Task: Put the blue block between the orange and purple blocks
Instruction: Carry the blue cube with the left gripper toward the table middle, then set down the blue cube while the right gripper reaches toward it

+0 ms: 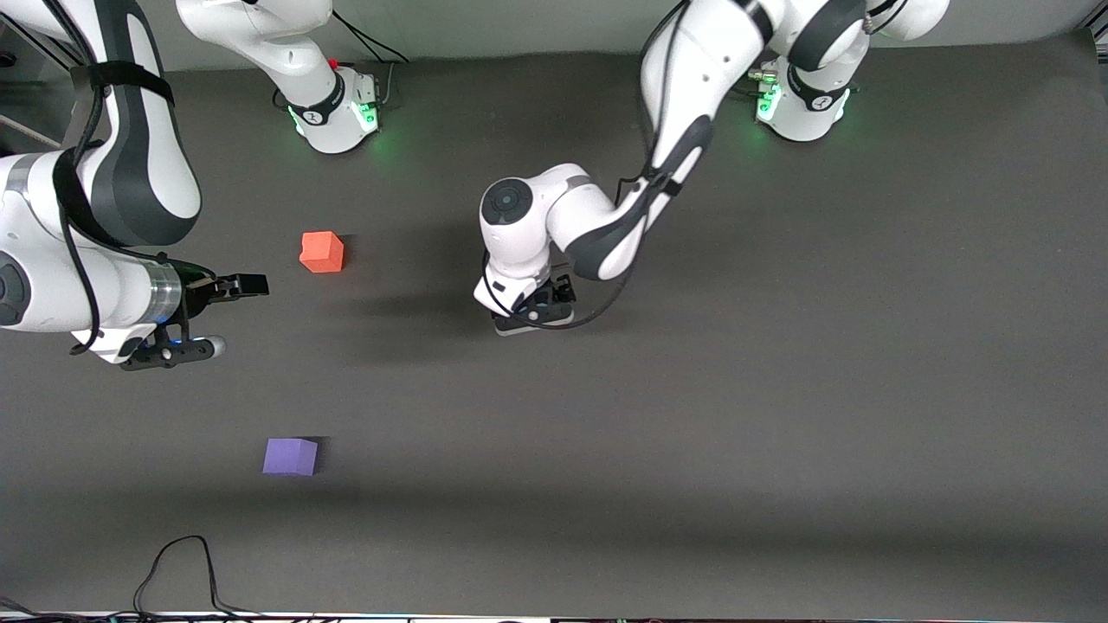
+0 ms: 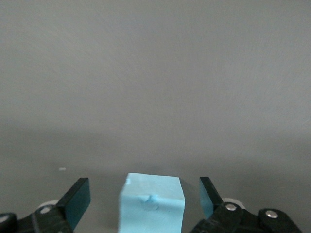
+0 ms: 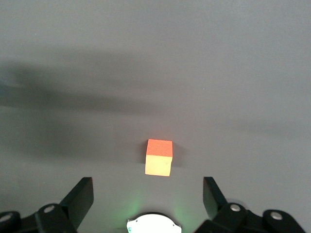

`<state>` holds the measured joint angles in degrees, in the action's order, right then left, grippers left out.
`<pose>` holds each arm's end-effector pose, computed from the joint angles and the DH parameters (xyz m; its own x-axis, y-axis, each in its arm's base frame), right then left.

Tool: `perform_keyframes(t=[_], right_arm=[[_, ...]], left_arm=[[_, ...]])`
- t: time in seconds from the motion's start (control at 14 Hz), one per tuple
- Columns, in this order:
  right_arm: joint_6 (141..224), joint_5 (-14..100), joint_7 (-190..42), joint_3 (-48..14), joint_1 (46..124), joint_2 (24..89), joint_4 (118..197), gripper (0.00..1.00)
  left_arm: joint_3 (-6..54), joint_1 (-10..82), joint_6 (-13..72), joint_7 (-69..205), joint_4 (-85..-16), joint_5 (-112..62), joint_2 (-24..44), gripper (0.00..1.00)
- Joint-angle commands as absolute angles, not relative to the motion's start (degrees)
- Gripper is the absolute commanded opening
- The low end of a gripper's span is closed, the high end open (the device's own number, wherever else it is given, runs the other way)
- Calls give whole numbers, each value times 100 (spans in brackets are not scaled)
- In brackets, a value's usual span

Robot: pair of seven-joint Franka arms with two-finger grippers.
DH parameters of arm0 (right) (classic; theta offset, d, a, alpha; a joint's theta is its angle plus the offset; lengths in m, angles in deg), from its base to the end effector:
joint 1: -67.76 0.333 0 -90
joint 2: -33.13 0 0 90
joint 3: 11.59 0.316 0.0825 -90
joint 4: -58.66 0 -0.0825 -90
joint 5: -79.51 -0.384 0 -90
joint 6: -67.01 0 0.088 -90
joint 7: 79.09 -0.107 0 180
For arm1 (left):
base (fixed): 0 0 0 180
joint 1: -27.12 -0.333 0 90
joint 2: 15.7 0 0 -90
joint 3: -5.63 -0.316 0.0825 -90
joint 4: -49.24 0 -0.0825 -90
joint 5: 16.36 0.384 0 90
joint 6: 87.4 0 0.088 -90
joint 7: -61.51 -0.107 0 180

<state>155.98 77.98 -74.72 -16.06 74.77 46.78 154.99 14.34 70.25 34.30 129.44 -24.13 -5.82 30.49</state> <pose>0.5867 0.0321 0.4359 0.9275 0.1134 -0.3563 0.1084 -0.9935 -0.0340 0.4933 -0.5683 0.2754 0.9700 0.2345 0.0647 0.2335 -0.9721 0.0231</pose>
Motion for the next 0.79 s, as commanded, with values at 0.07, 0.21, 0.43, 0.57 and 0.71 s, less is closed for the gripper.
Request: perform_keyframes(t=[0.07, 0.21, 0.43, 0.57, 0.71], right_arm=[[15473, 7557, -7355, -1625, 7505, 4711, 15446, 100], [15385, 7311, -7417, -1590, 7592, 4711, 15473, 100], [15376, 7231, -7976, -1590, 8241, 4754, 15482, 100], [15463, 6942, -8679, -1599, 8734, 4842, 15464, 100], [15674, 6722, -9242, -1599, 9225, 5009, 15464, 100]], left_arm=[[2092, 5581, 2310, 11902, -2520, -1493, 1684, 100], [2092, 4957, 1740, 11331, -2512, -1924, 1253, 100], [2075, 4131, 660, 10409, -2547, -1961, 717, 100], [2031, 3507, 113, 9688, -2765, -1874, 321, 100], [2031, 2856, 76, 8871, -3282, -1647, -135, 100]])
